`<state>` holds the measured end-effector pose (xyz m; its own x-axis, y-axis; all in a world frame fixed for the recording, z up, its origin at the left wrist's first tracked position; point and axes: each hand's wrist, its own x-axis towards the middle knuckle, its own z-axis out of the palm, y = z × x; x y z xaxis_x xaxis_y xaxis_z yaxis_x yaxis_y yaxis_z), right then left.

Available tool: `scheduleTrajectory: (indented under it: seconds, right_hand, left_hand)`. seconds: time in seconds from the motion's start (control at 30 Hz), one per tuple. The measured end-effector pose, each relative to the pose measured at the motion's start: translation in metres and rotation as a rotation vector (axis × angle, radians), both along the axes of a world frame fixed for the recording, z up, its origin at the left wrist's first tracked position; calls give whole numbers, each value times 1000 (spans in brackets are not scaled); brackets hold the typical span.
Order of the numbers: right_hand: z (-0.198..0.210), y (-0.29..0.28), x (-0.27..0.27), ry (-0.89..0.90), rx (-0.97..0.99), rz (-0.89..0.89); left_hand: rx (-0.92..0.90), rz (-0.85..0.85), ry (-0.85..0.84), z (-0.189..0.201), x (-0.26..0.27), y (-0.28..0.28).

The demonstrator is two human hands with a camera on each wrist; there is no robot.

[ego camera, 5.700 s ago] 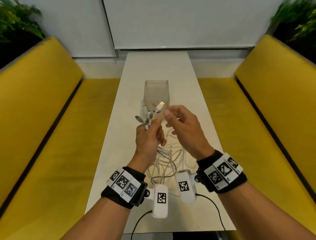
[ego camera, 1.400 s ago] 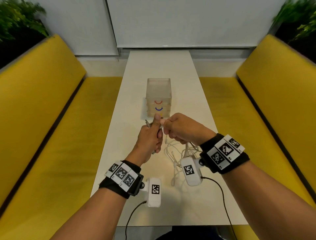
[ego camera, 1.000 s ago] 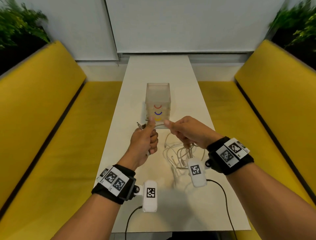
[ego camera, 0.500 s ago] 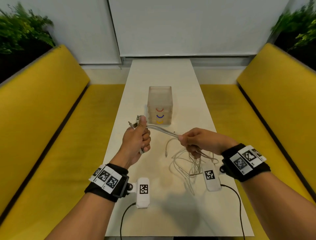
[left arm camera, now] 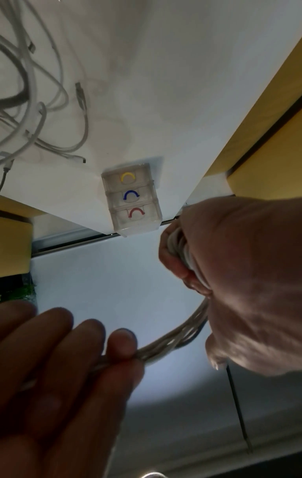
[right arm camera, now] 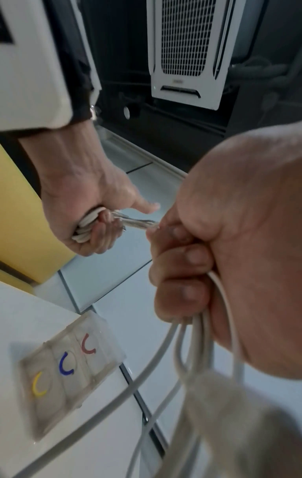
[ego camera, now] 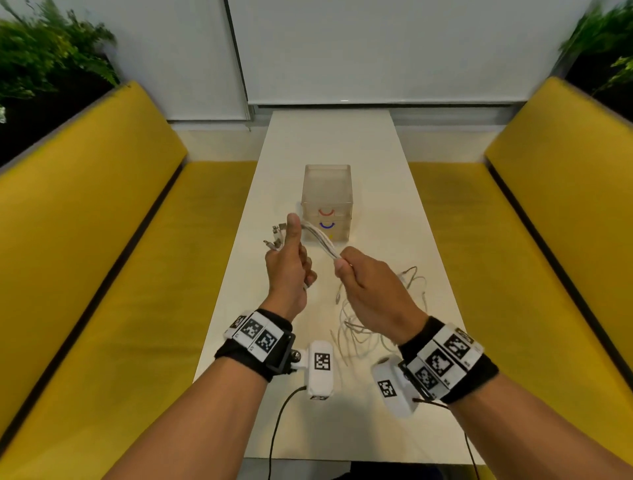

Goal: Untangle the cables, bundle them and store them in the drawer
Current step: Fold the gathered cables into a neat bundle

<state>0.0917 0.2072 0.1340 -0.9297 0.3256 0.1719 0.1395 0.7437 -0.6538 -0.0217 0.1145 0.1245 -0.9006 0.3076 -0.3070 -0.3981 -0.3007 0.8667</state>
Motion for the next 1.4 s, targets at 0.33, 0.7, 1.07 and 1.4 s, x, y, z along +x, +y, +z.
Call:
scheduleTrajectory:
  seconds: [0.33,0.7,1.07,1.4]
  right_hand:
    - [-10,-16,3,-68,255,141]
    - [-28,-17,9,-246,515,126]
    - [-36,-23,13,-239,401,137]
    - [-53,9,25,-243,-301,181]
  left_hand:
    - [62,-75,0,-2,11,4]
    - [-24,-195,-72,-15,8,0]
    - [27,-131,-51,-13,16,4]
    - [101,-50,43,0,-4,-6]
